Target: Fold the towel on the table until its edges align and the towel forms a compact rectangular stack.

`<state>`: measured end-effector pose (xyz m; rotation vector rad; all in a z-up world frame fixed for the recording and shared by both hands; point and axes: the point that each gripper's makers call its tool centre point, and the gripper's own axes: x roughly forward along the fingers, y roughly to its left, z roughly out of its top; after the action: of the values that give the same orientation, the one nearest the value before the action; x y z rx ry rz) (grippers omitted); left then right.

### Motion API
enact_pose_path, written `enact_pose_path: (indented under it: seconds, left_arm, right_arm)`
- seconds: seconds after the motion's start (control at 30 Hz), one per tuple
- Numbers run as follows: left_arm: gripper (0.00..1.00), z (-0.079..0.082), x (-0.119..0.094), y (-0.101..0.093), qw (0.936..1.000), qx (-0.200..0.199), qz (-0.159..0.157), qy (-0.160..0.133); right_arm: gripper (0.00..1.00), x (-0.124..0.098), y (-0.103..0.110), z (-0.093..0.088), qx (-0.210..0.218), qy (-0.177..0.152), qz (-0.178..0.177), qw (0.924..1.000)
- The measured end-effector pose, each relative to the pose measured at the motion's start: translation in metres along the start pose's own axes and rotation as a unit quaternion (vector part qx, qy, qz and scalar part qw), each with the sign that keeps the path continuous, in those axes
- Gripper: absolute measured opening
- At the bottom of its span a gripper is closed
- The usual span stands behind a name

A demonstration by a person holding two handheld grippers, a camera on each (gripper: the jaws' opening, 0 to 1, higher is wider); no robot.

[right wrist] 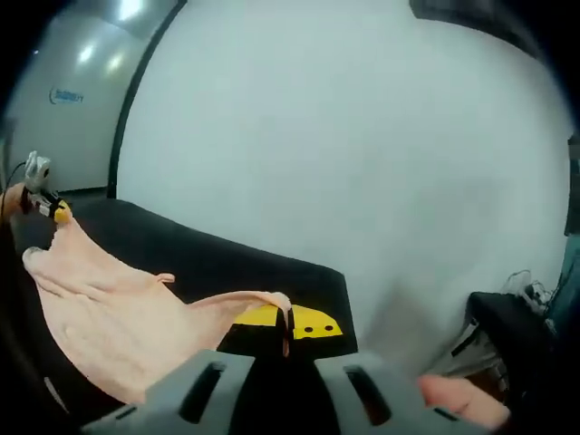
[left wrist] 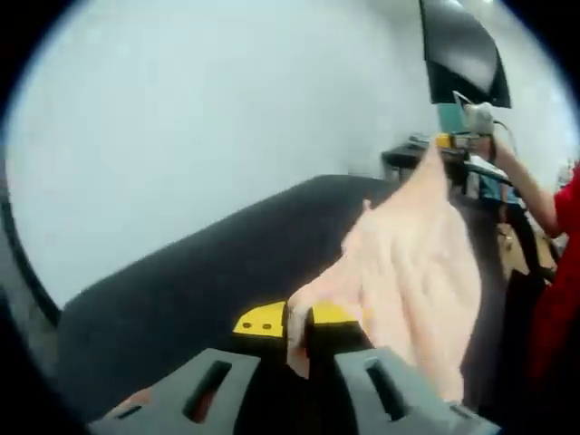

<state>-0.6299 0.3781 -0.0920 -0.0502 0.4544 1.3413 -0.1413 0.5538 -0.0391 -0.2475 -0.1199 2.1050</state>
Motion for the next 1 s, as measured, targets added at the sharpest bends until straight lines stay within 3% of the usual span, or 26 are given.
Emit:
enact_pose_path:
  seconds: [0.1,0.17,0.23,0.3,0.33,0.43,0.6,0.7,0.87,1.0]
  left_arm:
    - [0.05,0.045,-0.025,0.024,0.9957,0.028,0.074,-0.048]
    - [0.05,0.08,-0.046,0.043,0.9872,0.029,0.125,-0.095]
    - [0.05,0.104,-0.071,0.054,0.9765,0.022,0.178,-0.12]
    - [0.05,0.128,-0.095,0.067,0.9667,0.017,0.208,-0.149]
    - [0.05,0.14,-0.104,0.063,0.9647,0.022,0.206,-0.163]
    - [0.05,0.158,-0.126,0.064,0.962,0.045,0.218,-0.159]
    - [0.04,0.188,-0.166,0.056,0.9557,0.032,0.223,-0.19]
    - [0.04,0.202,-0.187,0.051,0.9547,0.018,0.217,-0.202]
    - [0.04,0.218,-0.217,0.047,0.9544,0.029,0.217,-0.203]
    - [0.04,0.233,-0.236,0.042,0.9526,0.007,0.198,-0.231]
  right_arm:
    - [0.0,-0.006,-0.002,0.03,0.006,-0.018,-0.005,0.9998]
    - [0.0,-0.014,-0.008,0.054,-0.009,-0.036,-0.019,0.9991]
    - [0.0,-0.023,-0.015,0.078,-0.018,-0.061,-0.036,0.9973]
    - [0.0,-0.034,-0.019,0.097,-0.028,-0.083,-0.05,0.9949]
    - [0.0,-0.038,-0.021,0.102,-0.033,-0.088,-0.056,0.994]
    - [0.0,-0.056,-0.025,0.122,-0.044,-0.112,-0.069,0.9904]
    - [0.0,-0.096,-0.029,0.155,-0.041,-0.156,-0.08,0.9837]
    - [0.0,-0.112,-0.032,0.172,-0.04,-0.175,-0.083,0.9803]
    - [0.0,-0.139,-0.035,0.197,-0.055,-0.199,-0.098,0.9735]
    - [0.0,-0.149,-0.04,0.211,-0.051,-0.208,-0.099,0.9718]
